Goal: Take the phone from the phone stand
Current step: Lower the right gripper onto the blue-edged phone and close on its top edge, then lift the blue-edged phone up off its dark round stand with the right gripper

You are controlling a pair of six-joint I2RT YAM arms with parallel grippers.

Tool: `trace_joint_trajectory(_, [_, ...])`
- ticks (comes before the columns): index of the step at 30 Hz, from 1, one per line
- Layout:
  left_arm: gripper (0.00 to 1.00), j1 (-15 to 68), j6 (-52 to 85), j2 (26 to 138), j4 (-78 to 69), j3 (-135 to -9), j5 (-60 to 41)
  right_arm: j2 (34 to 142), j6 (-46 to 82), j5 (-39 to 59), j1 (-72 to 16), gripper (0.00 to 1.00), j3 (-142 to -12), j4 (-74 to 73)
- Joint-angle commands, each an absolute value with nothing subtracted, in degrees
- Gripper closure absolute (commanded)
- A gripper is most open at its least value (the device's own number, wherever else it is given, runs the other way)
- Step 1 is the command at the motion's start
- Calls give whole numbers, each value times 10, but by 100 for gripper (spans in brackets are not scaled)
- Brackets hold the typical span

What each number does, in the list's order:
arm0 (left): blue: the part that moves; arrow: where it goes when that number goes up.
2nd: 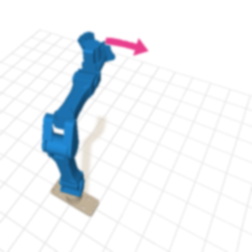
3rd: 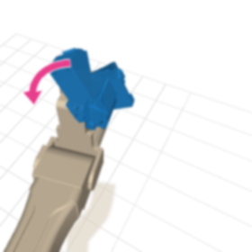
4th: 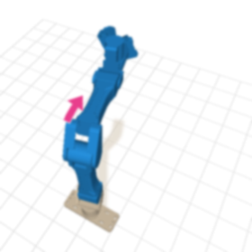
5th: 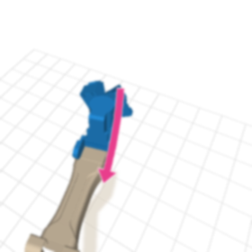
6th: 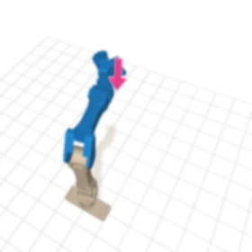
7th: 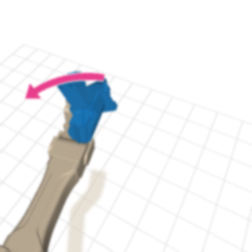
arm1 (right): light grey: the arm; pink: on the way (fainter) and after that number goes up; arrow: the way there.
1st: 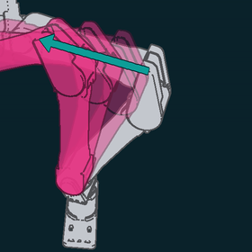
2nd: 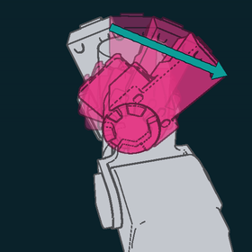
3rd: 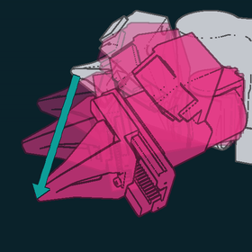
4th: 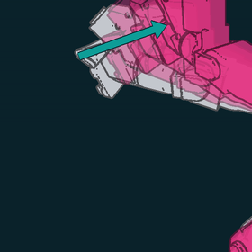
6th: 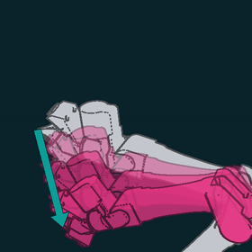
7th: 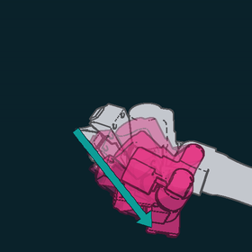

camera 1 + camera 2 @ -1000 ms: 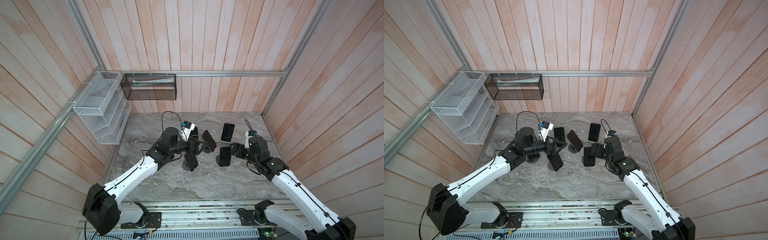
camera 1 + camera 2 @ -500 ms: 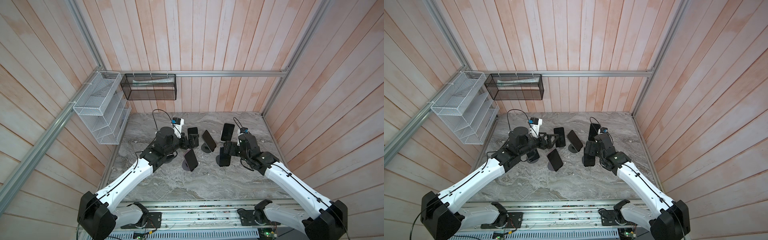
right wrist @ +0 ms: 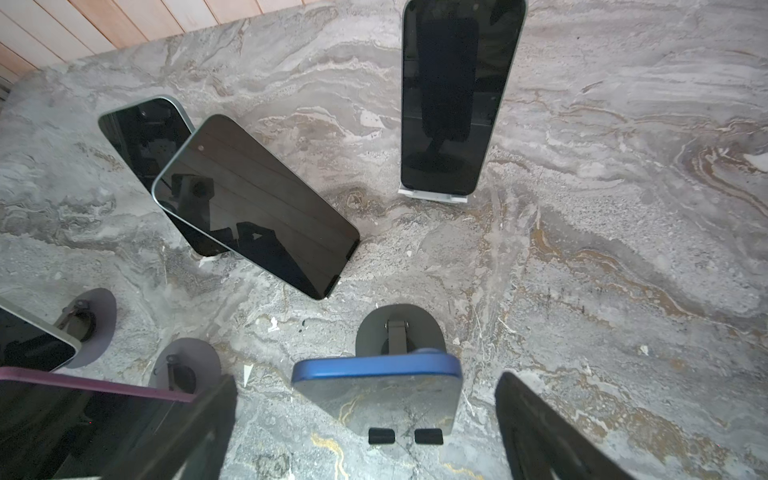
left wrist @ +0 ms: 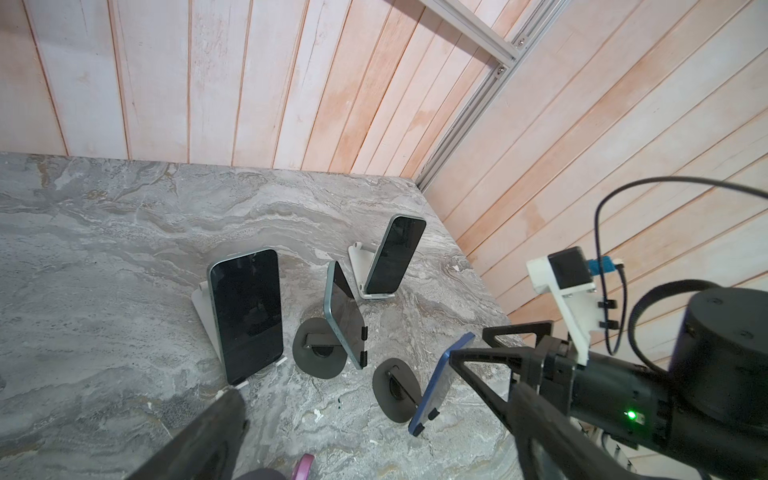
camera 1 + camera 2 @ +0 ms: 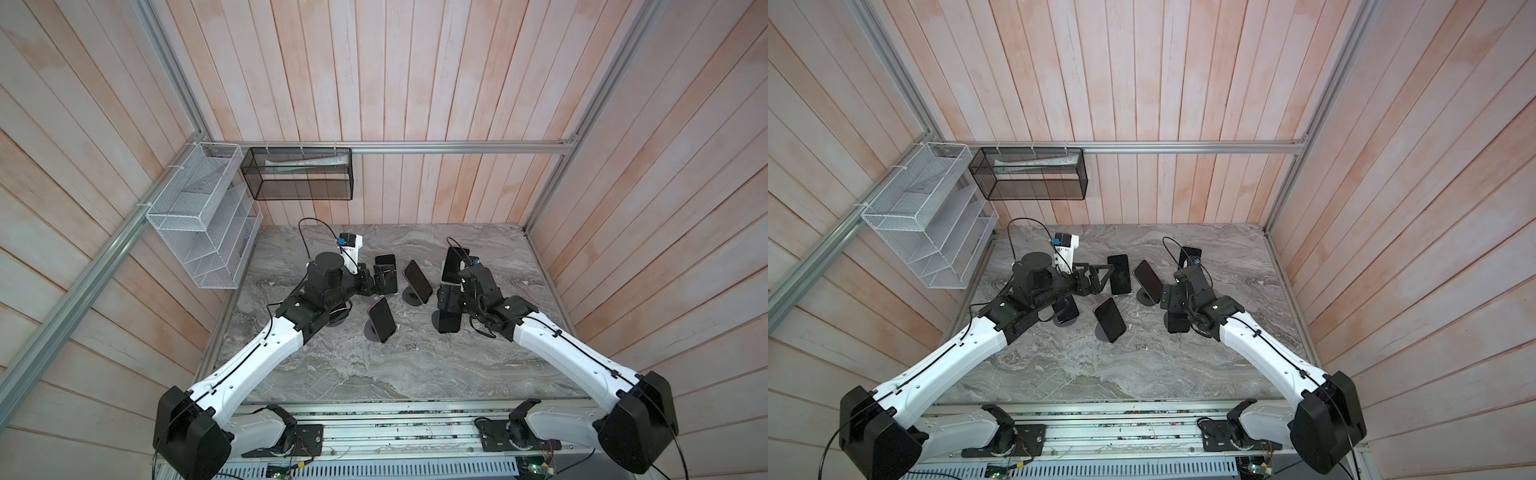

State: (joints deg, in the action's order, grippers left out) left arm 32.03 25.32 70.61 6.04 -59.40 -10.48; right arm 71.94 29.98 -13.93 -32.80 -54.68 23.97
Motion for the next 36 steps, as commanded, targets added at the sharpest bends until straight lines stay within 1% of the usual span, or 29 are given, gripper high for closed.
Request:
trace_joint_trajectory(1, [0, 317, 258, 707, 53, -596, -122, 734, 303, -163, -331, 2, -555, 248])
trace_joint_trajectory(5, [0, 318, 258, 705, 51, -596, -125, 739, 296, -172, -331, 2, -551, 238])
trace_joint_trajectory(9, [0, 318, 258, 705, 50, -595, -127, 740, 275, -146, -331, 2, -537, 214])
trace_joint_trajectory(13, [0, 318, 258, 707, 49, -595, -129, 738, 252, -149, -331, 3, -526, 203])
trace_joint_trajectory(18, [0, 317, 256, 711, 50, -595, -131, 740, 248, -152, -331, 6, -516, 190])
trace_joint_trajectory(24, [0, 317, 256, 713, 49, -596, -134, 753, 244, -151, -331, 12, -508, 183])
trace_joint_trajectory(29, [0, 317, 256, 715, 49, -596, -135, 753, 248, -160, -331, 13, -498, 170])
trace_joint_trajectory(36, [0, 317, 255, 712, 48, -594, -133, 752, 250, -175, -331, 16, -490, 159])
